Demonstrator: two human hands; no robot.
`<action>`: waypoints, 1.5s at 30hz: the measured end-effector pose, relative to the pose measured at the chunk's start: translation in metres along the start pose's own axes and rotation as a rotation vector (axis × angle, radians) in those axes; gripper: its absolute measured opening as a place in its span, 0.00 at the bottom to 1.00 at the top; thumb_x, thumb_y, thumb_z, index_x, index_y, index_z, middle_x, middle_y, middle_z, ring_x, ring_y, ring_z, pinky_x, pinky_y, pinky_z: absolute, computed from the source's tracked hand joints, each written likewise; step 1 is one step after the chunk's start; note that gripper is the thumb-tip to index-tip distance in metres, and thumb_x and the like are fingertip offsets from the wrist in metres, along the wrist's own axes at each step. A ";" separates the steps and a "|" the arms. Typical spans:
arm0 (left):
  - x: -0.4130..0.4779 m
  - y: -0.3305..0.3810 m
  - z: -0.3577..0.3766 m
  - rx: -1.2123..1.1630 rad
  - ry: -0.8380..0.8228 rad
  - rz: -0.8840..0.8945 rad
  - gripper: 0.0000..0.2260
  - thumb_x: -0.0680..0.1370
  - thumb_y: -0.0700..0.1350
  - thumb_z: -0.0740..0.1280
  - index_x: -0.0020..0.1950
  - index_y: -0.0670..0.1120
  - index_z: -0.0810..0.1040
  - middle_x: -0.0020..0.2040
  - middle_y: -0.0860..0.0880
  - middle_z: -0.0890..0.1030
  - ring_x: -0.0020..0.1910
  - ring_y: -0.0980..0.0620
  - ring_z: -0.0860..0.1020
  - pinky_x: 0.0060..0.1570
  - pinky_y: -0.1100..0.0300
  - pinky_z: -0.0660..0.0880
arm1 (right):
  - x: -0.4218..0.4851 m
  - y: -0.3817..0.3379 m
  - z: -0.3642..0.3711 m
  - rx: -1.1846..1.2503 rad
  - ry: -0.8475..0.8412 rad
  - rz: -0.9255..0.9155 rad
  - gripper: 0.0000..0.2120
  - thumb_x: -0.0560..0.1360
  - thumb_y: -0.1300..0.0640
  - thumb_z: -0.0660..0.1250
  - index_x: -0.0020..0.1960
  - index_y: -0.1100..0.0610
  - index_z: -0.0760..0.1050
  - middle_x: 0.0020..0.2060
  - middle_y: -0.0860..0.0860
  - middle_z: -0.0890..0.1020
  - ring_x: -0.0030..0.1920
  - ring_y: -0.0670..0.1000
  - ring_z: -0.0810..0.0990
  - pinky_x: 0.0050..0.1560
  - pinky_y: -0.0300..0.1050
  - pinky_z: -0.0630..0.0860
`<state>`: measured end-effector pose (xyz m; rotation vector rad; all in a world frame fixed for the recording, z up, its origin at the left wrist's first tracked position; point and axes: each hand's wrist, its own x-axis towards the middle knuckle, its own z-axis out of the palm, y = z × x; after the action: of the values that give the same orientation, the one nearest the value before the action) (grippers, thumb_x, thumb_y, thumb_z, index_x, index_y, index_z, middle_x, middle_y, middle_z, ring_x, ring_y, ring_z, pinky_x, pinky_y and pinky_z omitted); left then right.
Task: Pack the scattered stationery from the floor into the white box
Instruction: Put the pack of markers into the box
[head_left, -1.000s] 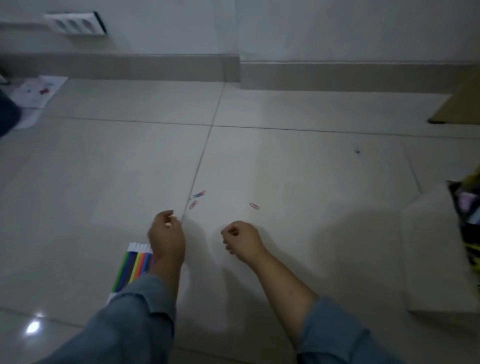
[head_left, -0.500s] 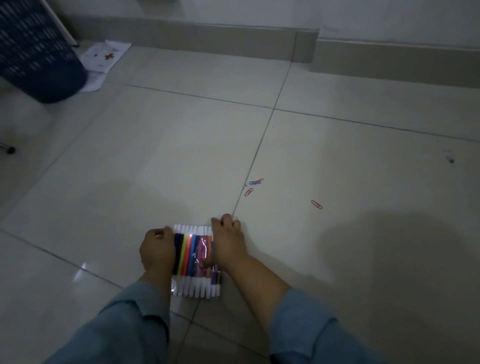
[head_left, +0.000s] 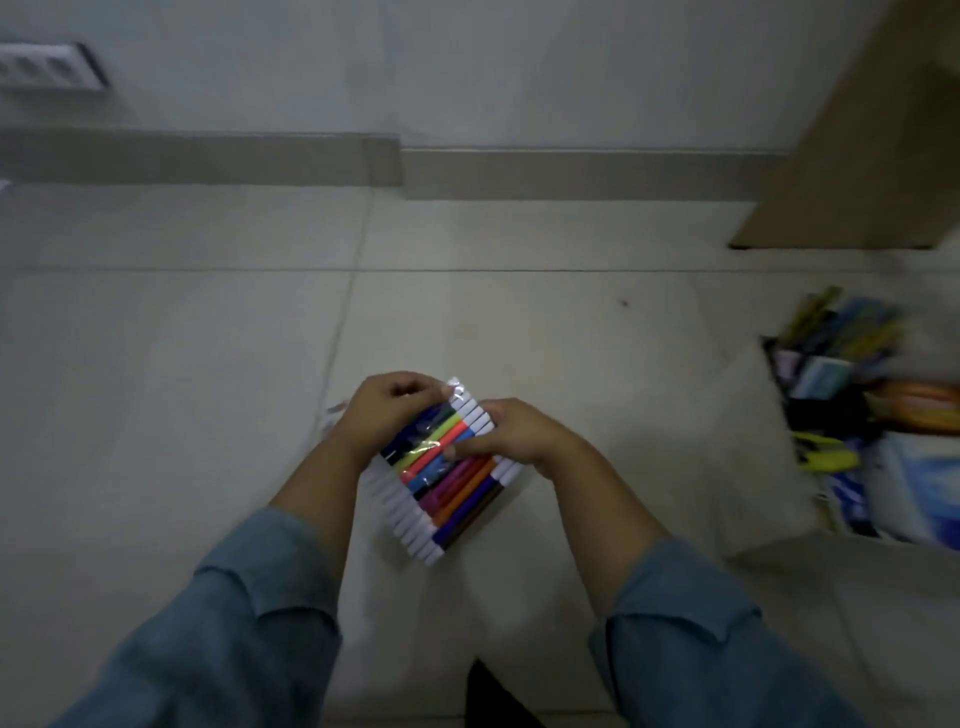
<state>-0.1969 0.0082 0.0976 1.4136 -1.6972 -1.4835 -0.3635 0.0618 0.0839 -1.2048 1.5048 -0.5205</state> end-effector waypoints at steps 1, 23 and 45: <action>0.005 0.017 0.016 -0.004 -0.036 0.028 0.08 0.75 0.51 0.68 0.47 0.49 0.83 0.44 0.52 0.83 0.41 0.56 0.81 0.33 0.71 0.75 | -0.013 0.003 -0.023 -0.006 0.030 0.013 0.12 0.65 0.52 0.77 0.47 0.50 0.81 0.44 0.51 0.86 0.44 0.51 0.85 0.48 0.48 0.82; -0.034 0.107 0.291 0.002 -0.406 -0.031 0.25 0.80 0.48 0.60 0.75 0.46 0.58 0.70 0.41 0.70 0.66 0.42 0.71 0.66 0.49 0.69 | -0.248 0.146 -0.234 1.306 1.342 0.222 0.14 0.79 0.55 0.58 0.37 0.61 0.68 0.32 0.54 0.72 0.28 0.48 0.76 0.36 0.40 0.81; -0.025 0.104 0.293 -0.065 -0.456 -0.081 0.26 0.77 0.36 0.64 0.74 0.44 0.62 0.70 0.40 0.71 0.69 0.46 0.69 0.59 0.58 0.66 | -0.211 0.165 -0.239 0.702 1.648 0.394 0.32 0.76 0.65 0.62 0.75 0.61 0.51 0.68 0.61 0.69 0.65 0.58 0.73 0.59 0.50 0.74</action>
<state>-0.4782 0.1432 0.1110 1.1826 -1.8424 -2.0041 -0.6685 0.2468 0.1208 0.3615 2.3830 -1.7916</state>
